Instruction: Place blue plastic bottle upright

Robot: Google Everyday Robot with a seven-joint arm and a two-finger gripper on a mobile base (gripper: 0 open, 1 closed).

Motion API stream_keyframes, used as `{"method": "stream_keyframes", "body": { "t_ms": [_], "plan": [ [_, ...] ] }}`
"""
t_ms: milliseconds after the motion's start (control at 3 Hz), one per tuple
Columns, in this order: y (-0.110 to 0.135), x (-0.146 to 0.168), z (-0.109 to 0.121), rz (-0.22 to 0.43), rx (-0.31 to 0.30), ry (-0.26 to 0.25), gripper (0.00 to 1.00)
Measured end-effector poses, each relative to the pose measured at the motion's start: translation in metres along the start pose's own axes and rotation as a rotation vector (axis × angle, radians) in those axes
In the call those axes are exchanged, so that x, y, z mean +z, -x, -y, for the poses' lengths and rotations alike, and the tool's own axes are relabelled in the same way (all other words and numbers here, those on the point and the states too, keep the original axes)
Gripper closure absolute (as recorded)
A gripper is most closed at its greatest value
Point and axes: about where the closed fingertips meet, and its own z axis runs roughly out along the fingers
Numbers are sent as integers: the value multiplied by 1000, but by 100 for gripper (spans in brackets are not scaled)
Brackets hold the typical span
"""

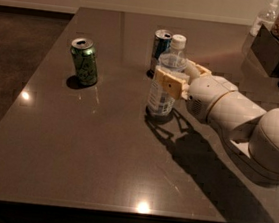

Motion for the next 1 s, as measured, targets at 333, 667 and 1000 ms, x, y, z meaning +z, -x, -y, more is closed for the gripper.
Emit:
{"method": "stream_keyframes", "body": {
  "t_ms": [333,667,1000],
  "plan": [
    [-3,1,0,-4,5,-6,32],
    [-2,3,-4,-4,1,-1,0],
    [-1,3,-4,-4,1,-1,0]
  ]
}}
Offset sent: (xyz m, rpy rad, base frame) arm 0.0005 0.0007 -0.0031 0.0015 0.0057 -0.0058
